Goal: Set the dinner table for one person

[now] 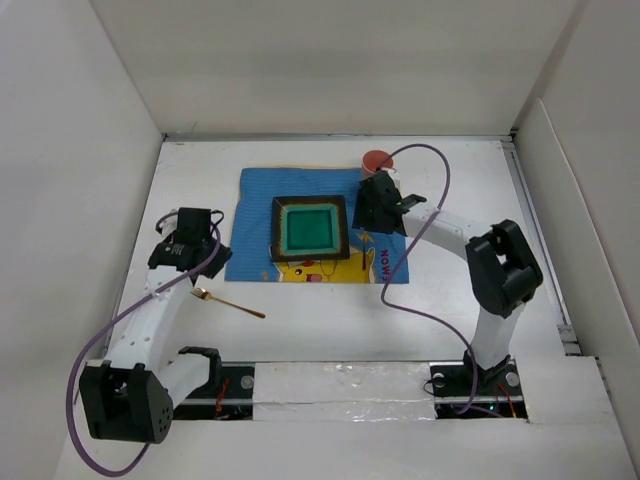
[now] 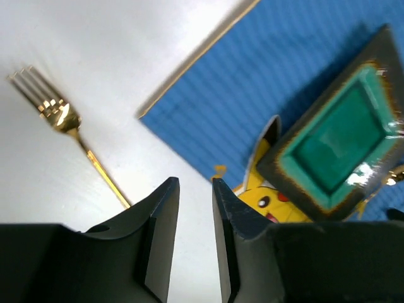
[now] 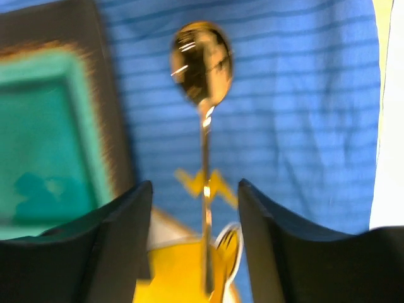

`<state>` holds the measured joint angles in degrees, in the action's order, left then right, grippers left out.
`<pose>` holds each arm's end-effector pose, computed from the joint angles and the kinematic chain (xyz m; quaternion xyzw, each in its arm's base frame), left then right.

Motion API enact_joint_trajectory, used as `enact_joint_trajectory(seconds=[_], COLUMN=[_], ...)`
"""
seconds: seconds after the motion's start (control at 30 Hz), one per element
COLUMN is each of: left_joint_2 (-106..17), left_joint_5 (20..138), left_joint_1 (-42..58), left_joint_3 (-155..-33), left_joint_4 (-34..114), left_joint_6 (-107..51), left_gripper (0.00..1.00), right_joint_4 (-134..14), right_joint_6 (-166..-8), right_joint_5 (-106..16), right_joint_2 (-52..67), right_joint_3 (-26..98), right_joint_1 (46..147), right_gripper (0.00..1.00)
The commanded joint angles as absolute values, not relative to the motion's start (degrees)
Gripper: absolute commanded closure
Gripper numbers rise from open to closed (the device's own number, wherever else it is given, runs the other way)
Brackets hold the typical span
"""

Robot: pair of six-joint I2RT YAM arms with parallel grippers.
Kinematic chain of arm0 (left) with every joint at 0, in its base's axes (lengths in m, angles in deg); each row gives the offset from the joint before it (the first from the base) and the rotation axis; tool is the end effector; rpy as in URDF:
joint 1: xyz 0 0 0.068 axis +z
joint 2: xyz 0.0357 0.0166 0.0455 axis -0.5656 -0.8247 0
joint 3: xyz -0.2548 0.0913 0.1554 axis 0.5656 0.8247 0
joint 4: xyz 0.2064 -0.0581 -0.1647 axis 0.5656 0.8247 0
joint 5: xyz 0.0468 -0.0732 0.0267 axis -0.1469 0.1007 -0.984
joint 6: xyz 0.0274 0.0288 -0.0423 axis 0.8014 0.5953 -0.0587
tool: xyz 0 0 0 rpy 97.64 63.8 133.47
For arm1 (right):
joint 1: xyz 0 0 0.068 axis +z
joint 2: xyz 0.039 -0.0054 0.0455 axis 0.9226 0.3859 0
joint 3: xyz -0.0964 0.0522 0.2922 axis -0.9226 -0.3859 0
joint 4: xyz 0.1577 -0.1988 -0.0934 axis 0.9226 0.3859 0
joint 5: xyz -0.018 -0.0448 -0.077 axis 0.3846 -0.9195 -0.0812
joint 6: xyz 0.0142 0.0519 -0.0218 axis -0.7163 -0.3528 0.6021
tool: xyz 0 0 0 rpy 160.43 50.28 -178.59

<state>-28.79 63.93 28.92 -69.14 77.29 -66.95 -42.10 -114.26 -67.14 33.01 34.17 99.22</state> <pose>0.2047 -0.0149 0.2972 -0.3767 0.8499 -0.1225 0.3475 0.3662 0.2160 0.2273 0.0580 0.9356 0.0797 0.3391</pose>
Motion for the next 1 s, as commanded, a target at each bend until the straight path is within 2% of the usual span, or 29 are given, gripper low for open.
enact_joint_trajectory(seconds=[0.0, 0.07, 0.17, 0.4, 0.83, 0.97], left_joint_2=[-27.9, -27.7, -27.7, -29.8, -38.6, -40.1], left_joint_5=[62.2, 63.0, 63.9, 64.3, 59.3, 57.7], left_joint_1=[29.9, 30.8, 31.3, 31.3, 30.5, 29.1], left_joint_3=[-65.2, -63.4, -59.7, -57.7, -59.0, -57.1], left_joint_4=[82.4, 82.7, 82.2, 82.7, 81.3, 79.0], left_joint_6=[-72.6, -74.2, -76.8, -80.5, -82.9, -84.2], left_gripper=[0.74, 0.71, 0.62, 0.59, 0.59, 0.62], right_joint_4=[-45.5, -45.0, -44.2, -44.1, -43.9, -44.0], right_joint_6=[-113.1, -112.2, -111.2, -108.9, -106.2, -106.7], right_joint_5=[-65.8, -63.9, -61.9, -60.3, -56.6, -55.1], right_joint_2=[25.8, 23.0, 19.6, 12.4, 2.5, 1.7], right_joint_3=[33.5, 32.7, 30.8, 27.1, 24.0, 23.8], right_joint_1=[101.0, 101.7, 102.4, 103.6, 98.9, 96.9], right_gripper=[0.36, 0.31, 0.30, 0.31, 0.31, 0.32])
